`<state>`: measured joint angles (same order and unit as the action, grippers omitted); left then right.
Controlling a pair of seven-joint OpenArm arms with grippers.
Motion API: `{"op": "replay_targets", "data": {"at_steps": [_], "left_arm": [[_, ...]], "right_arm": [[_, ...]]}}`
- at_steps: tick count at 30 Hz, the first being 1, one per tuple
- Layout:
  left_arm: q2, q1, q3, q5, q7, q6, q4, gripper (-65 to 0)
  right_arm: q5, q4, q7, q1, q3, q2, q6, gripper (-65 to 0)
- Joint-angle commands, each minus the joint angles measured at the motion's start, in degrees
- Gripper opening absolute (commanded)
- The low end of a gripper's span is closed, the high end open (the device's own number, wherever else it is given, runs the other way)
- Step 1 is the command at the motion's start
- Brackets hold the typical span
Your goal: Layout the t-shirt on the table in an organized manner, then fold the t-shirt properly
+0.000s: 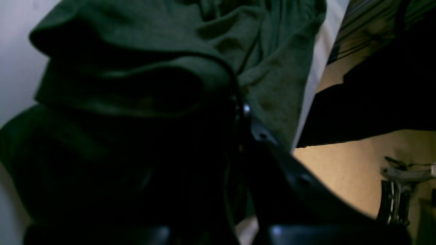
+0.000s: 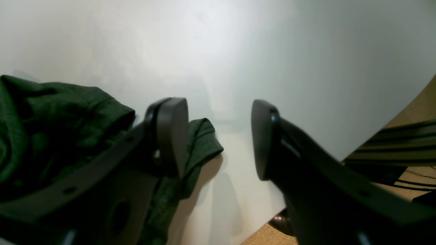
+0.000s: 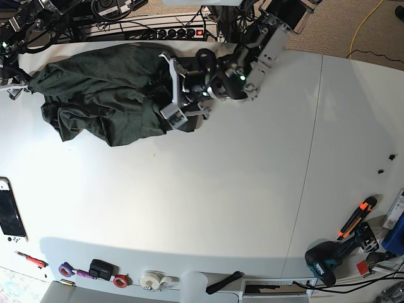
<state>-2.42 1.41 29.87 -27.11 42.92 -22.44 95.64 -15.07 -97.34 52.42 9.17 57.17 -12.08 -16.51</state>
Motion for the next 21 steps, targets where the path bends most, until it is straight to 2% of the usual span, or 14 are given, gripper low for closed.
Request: {"op": "replay_targets", "data": {"at_steps": [1, 3, 5, 9, 15, 19, 21], "left_arm": [[0.68, -0.63, 0.87, -0.48, -2.08, -0.46, 0.96, -55.4], [0.68, -0.66, 2.43, -0.52, -2.08, -0.46, 0.96, -43.3], [0.7, -0.63, 4.33, -0.52, -2.1, -0.44, 0.96, -37.4], [1.18, -0.63, 8.17, 0.15, -3.85, -0.44, 0.96, -37.3], [5.01, -0.66, 10.58, 0.94, -4.04, -0.57, 0.96, -37.3], [6.95, -1.4, 10.67, 0.61, -3.8, -6.16, 0.96, -37.3], [7.15, -2.6, 10.67, -0.46, -3.3, -6.56, 0.98, -37.3]], "right_arm": [[-0.57, -0.79, -1.51, -0.33, 0.22, -1.25, -0.39, -35.6], [-0.57, -0.79, -1.51, -0.33, 0.22, -1.27, -0.39, -35.6], [-0.57, -0.79, -1.51, -0.33, 0.22, -1.25, -0.39, -35.6], [-0.57, -0.79, -1.51, -0.33, 0.22, -1.25, -0.39, -35.6], [-0.55, -0.79, -1.49, -0.31, 0.22, -1.25, -0.39, -35.6], [-0.57, -0.79, -1.53, -0.33, 0.22, -1.27, -0.39, -35.6], [-0.57, -0.79, -2.01, -0.31, 0.22, -1.31, -0.44, -35.6]]}}
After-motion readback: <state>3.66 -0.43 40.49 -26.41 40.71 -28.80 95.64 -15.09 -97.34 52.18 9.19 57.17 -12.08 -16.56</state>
